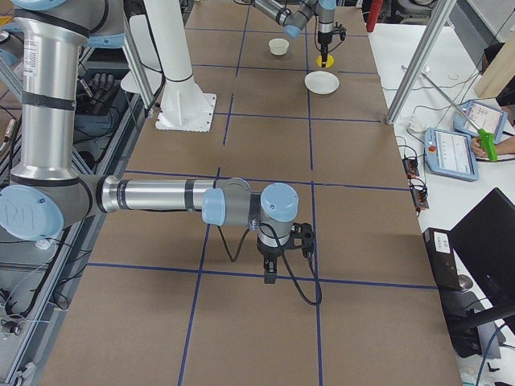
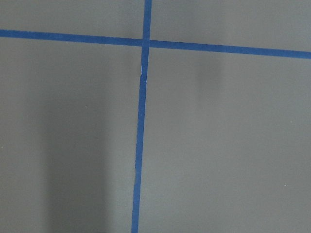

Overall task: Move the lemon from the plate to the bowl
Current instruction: 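Lift the lemon and carry it with the left gripper over the white bowl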

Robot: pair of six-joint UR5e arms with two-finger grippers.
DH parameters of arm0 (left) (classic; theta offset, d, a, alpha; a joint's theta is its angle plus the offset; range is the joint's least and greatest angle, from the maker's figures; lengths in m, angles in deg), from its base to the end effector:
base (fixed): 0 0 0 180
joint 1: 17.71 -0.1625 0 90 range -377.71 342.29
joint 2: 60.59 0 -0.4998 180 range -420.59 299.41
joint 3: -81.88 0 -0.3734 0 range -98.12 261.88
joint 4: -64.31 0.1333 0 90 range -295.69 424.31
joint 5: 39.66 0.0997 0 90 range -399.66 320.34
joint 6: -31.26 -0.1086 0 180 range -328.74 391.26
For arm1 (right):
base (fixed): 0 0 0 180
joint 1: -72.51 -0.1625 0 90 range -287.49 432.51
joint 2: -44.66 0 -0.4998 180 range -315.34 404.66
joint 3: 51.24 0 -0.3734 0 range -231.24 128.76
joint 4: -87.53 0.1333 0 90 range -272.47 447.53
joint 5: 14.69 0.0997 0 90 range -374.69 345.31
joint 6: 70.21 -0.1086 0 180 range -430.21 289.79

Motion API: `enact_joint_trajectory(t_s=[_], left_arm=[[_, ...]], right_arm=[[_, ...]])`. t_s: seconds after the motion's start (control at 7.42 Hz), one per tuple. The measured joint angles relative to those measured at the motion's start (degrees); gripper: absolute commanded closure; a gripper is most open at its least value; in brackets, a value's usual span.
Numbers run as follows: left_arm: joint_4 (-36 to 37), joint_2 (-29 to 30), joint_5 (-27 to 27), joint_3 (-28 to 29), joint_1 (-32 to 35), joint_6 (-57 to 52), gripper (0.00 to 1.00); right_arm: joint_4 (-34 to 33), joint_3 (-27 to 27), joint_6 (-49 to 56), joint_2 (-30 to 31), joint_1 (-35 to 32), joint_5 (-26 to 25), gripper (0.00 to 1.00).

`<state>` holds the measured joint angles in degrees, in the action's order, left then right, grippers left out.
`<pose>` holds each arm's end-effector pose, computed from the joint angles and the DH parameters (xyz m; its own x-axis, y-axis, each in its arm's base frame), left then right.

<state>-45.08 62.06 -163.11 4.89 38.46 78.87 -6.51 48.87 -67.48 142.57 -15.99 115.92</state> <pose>0.3598 -0.6687 0.4654 0.6564 0.0310 -0.7538 0.0776 0.9911 0.1083 0.0521 -0.4028 0.7288 0.7573 -0.0466 0.6514 0.0623 0.9981 -0.0011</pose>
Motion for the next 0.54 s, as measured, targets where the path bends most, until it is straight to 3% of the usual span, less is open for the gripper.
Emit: enact_joint_trajectory(t_s=[0.27, 0.54], left_arm=[[3.27, -10.49, 0.48, -13.16, 0.72, 0.12, 1.0], [3.07, -20.56, 3.5, -21.59, -0.13, 2.91, 1.0]], right_arm=[[0.0, 0.0, 0.0, 0.0, 0.0, 0.0, 0.0], [0.0, 0.0, 0.0, 0.0, 0.0, 0.0, 0.0]])
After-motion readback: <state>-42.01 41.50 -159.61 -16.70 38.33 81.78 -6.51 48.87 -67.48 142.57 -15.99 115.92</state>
